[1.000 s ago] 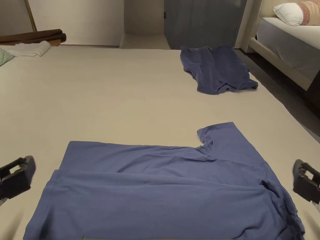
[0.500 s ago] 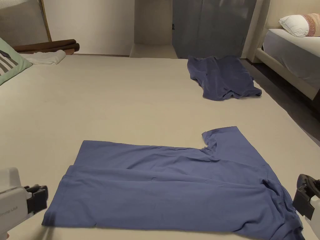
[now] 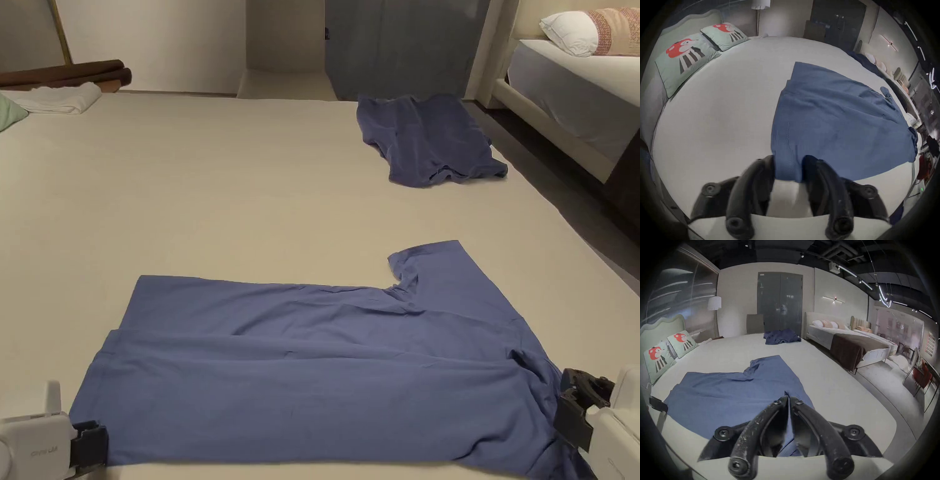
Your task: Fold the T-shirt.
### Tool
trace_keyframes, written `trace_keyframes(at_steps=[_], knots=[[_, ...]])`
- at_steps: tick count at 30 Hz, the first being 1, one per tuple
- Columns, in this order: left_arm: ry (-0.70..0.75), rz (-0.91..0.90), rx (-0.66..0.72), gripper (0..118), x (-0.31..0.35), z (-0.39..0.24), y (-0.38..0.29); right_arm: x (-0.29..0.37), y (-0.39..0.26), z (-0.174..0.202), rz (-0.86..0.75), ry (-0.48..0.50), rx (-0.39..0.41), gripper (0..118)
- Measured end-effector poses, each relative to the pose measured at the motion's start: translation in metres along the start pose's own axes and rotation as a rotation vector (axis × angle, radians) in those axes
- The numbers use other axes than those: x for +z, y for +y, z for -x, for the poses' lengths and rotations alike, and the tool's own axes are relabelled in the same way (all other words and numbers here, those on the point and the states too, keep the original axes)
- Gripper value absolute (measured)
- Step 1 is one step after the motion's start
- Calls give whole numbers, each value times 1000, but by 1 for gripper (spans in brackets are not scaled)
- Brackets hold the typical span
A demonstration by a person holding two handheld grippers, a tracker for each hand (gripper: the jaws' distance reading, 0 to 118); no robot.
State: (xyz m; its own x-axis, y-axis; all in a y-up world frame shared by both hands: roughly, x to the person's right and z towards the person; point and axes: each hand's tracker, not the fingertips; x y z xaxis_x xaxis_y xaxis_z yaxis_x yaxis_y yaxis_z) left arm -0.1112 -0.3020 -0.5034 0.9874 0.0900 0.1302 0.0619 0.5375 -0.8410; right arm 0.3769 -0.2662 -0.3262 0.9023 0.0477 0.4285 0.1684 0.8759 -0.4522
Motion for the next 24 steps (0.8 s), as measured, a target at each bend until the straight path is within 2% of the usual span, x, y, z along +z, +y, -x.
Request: trace_keyframes(at_steps=[1,2,3,4,5,6,8,9,10,12,13,14,15,16,17,18,24], knots=[[-35,-14,13,4,3,1,1,-7,0,-3,53,10,-6,45],[-91,-18,38,4,7,2,2,-15,0,-7,120,22,-12,81],[-95,-13,44,4,10,0,2,-24,-1,-10,183,26,-25,107],[-69,-18,17,4,13,-5,2,-33,-4,-15,256,17,-31,113],[-48,-43,-29,4,16,-7,1,-39,-6,-20,290,-12,-30,110],[-35,-50,-47,4,17,-9,1,-46,-10,-22,329,2,-57,109],[-45,-43,-36,4,20,-8,1,-61,-17,-31,473,-28,-32,106],[-56,-41,-29,4,21,-7,1,-67,-21,-33,515,-19,-26,97],[-61,-37,-25,4,21,-7,2,-70,-24,-35,533,-6,-29,76],[-49,-38,-32,4,25,-6,1,-69,-26,-38,513,50,-54,62],[-43,-39,-35,4,29,-5,0,-64,-22,-37,492,37,-40,56],[-49,-41,-31,4,31,-1,-1,-58,-15,-36,450,71,-13,49],[-66,-45,-15,4,36,2,-2,-53,-10,-37,423,132,-33,40],[-88,-41,7,3,42,5,-3,-48,-4,-37,408,163,-68,8],[-83,-41,11,3,49,8,-6,-45,3,-36,435,120,-30,7],[-90,-44,19,3,55,10,-9,-42,8,-35,428,120,9,7],[-79,-45,68,3,94,30,-45,-12,24,-40,472,195,-1,7]])
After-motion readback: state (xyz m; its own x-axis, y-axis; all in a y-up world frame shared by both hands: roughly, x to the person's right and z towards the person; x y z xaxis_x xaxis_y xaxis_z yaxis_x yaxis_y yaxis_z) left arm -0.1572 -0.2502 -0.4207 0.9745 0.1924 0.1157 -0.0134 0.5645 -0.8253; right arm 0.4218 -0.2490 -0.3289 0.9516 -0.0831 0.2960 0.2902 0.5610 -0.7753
